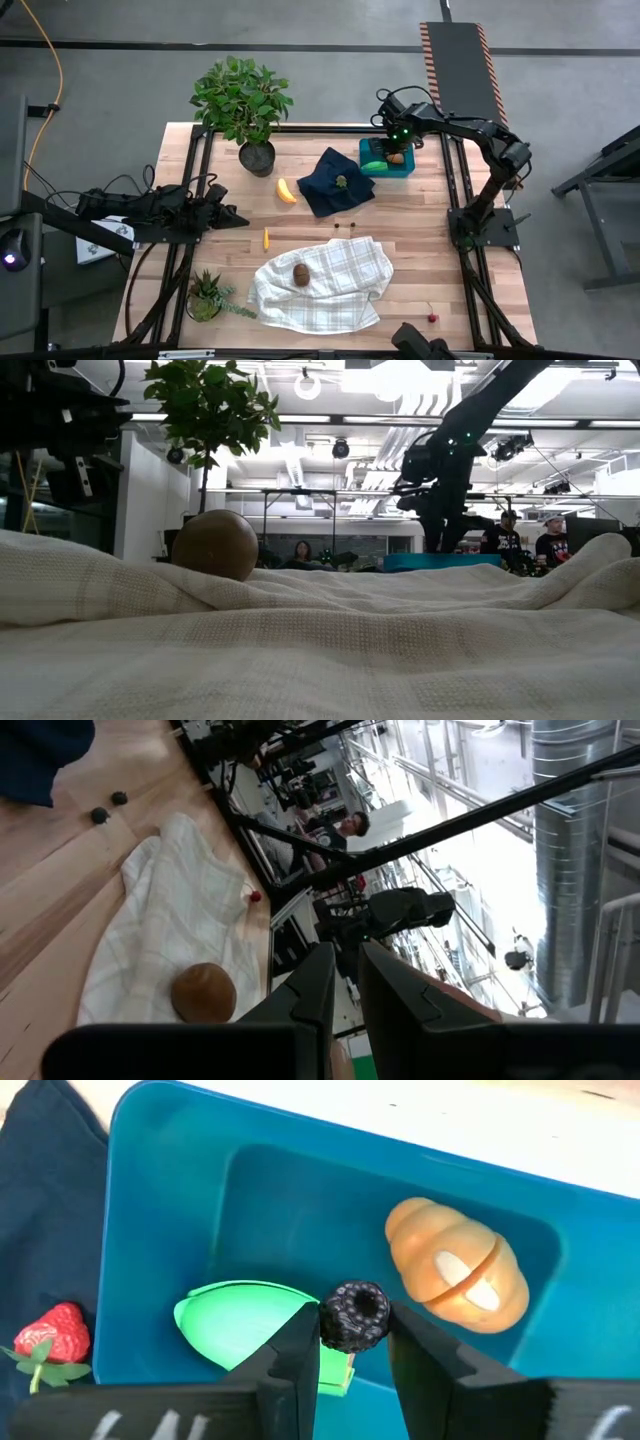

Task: Pick and placing Produce into tupperware
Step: Put the blackberry into the blue bin, then put the red strawberry into the blue bin

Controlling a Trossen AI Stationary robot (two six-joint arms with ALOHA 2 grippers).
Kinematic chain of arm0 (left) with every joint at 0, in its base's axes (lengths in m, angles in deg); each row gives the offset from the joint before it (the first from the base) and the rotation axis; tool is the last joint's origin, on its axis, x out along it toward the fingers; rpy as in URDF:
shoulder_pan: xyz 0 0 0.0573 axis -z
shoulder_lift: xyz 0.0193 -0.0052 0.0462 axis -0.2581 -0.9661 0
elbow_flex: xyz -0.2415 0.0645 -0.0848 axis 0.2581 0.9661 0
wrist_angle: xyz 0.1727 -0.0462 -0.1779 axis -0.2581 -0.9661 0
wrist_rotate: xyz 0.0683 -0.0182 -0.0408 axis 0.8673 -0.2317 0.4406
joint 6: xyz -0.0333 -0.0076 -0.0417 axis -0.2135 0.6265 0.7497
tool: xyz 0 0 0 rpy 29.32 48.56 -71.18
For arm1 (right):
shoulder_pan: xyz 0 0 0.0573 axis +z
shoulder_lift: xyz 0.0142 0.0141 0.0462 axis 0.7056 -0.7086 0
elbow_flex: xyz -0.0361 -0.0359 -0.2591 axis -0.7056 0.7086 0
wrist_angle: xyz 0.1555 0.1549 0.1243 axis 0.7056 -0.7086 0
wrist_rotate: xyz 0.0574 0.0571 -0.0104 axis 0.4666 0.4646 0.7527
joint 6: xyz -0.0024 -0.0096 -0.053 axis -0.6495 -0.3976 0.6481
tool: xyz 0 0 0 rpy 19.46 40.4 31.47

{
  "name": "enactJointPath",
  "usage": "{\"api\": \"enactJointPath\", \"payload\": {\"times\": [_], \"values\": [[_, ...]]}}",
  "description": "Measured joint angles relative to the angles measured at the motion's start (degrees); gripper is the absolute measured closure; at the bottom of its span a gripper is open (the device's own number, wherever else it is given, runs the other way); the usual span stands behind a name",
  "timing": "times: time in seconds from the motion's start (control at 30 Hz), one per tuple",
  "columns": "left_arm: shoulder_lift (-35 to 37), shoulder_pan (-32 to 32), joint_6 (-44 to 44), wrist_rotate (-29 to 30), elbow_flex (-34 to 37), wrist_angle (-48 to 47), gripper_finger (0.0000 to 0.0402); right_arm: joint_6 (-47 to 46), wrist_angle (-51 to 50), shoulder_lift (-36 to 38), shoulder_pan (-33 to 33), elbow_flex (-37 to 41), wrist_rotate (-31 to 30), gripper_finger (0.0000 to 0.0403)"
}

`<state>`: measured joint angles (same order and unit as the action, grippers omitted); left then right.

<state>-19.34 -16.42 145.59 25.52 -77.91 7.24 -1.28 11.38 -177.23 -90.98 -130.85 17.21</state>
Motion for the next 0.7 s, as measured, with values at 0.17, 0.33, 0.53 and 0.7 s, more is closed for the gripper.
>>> {"api": "enactJointPath", "payload": {"times": [0.17,0.33,0.53,0.7], "values": [[0.0,0.0,0.0,0.0,0.0,0.0,0.0362,-0.1,0.0,0.0,0.0,0.0,0.3,0.0315],[0.0,0.0,0.0,0.0,0.0,0.0,0.0362,-0.2,0.0,0.0,0.0,0.0,0.4,0.0296],[0.0,0.0,0.0,-0.1,0.0,0.0,0.0362,-0.1,0.0,0.0,0.0,0.0,0.4,0.0265],[0.0,0.0,0.0,-0.4,0.0,0.1,0.0362,0.1,-0.1,0.0,0.0,0.0,0.6,0.0262]]}}
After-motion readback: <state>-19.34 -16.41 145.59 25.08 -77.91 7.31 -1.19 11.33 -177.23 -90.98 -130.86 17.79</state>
